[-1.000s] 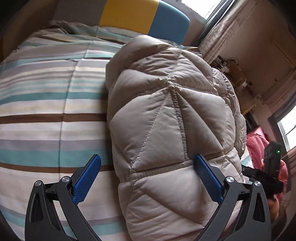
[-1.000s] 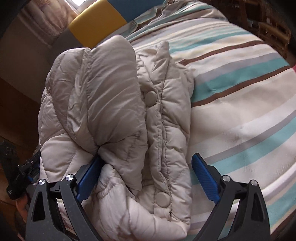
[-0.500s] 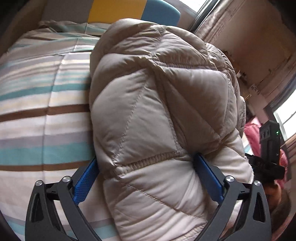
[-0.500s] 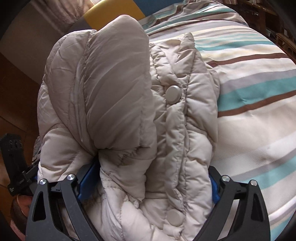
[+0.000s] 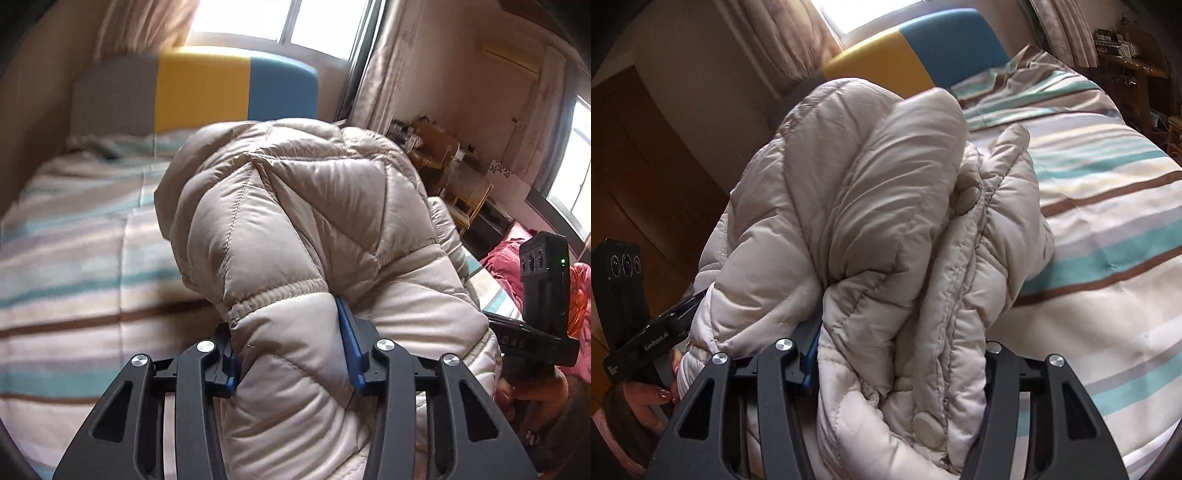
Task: Fold large clothes
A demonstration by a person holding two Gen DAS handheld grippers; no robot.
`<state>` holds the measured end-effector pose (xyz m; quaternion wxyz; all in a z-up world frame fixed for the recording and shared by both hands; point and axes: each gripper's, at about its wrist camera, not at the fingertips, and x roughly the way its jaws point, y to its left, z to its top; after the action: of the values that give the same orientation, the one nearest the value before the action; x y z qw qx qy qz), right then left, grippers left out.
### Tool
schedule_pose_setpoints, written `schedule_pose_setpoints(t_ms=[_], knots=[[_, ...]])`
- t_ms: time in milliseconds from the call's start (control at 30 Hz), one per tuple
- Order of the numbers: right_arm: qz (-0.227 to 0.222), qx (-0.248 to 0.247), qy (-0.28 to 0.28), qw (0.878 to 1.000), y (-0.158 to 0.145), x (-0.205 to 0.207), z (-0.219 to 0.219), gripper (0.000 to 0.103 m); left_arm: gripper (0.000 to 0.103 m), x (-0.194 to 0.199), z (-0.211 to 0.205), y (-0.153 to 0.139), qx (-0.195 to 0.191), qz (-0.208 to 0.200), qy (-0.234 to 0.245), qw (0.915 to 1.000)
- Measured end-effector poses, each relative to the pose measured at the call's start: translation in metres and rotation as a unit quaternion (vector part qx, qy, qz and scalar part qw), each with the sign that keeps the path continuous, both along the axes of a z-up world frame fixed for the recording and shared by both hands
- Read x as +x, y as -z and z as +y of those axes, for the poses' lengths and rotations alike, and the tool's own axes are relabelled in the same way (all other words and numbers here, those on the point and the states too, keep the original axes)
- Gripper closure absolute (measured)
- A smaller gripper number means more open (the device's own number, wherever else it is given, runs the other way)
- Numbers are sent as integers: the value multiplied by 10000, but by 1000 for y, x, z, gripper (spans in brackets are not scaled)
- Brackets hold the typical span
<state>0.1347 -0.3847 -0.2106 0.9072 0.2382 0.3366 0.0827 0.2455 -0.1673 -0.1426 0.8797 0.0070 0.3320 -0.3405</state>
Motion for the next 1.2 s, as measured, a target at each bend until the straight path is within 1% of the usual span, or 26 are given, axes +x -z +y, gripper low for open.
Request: schedule_pose_setpoints(t_ms=[100, 200, 267, 367, 433, 500, 567, 600, 667, 700, 767, 800, 833, 867, 900, 933, 1000, 1067, 1100, 1167, 1200], knots=[[-270, 43, -65, 9996, -11, -4, 12, 49, 62, 0, 11, -14, -14, -345, -53, 9994], [-533, 88, -208, 9983, -22, 4, 30, 49, 62, 6, 33, -26, -70, -552, -189, 9983], [-668, 61, -359, 9971, -32, 18, 54, 49, 62, 12, 54, -34, -84, -718, -382, 9967], [-751, -47, -627, 9952, -37, 38, 89, 49, 62, 15, 86, -36, 14, -865, -659, 9941], [-751, -114, -788, 9940, -39, 49, 110, 49, 62, 19, 111, -32, 60, -858, -876, 9924], [-720, -147, -977, 9925, -38, 63, 140, 49, 62, 25, 140, -26, 91, -805, -1159, 9900], [-667, -180, -1136, 9911, -34, 75, 168, 49, 62, 24, 160, -21, 113, -750, -1384, 9875], [-634, -232, -1238, 9900, -30, 82, 187, 49, 62, 27, 176, -15, 130, -703, -1532, 9856], [-600, -337, -1352, 9884, -24, 93, 207, 49, 62, 30, 198, -7, 145, -620, -1729, 9829], [-554, -471, -1397, 9875, -18, 98, 223, 49, 62, 31, 208, -1, 160, -572, -1829, 9813], [-412, -695, -1341, 9877, -8, 104, 238, 46, 57, 38, 231, 20, 248, -324, -2078, 9773], [-329, -895, -1250, 9876, 0, 105, 246, 40, 53, 41, 241, 33, 271, -124, -2193, 9752], [-262, -1135, -1068, 9874, 7, 104, 251, 34, 46, 42, 249, 41, 244, -1, -2275, 9735], [-224, -1192, -965, 9879, 11, 111, 249, 31, 42, 40, 259, 52, 154, 94, -2378, 9712], [-203, -1206, -878, 9886, 14, 107, 244, 30, 35, 36, 262, 55, 117, 65, -2414, 9703], [-173, -1238, -752, 9893, 19, 104, 240, 29, 31, 30, 264, 59, 164, -34, -2437, 9697], [-47, -1288, -428, 9907, 30, 93, 229, 29, 31, 20, 259, 62, 252, -171, -2327, 9721], [63, -1236, -289, 9919, 34, 89, 218, 28, 31, 16, 250, 61, 288, -204, -2273, 9732], [139, -1204, -236, 9924, 35, 90, 217, 24, 31, 15, 245, 61, 340, -218, -2315, 9720], [172, -1285, -198, 9914, 34, 94, 219, 19, 24, 19, 240, 58, 430, -204, -2472, 9678], [180, -1323, -205, 9908, 30, 97, 219, 18, 18, 21, 238, 58, 482, -183, -2605, 9641]])
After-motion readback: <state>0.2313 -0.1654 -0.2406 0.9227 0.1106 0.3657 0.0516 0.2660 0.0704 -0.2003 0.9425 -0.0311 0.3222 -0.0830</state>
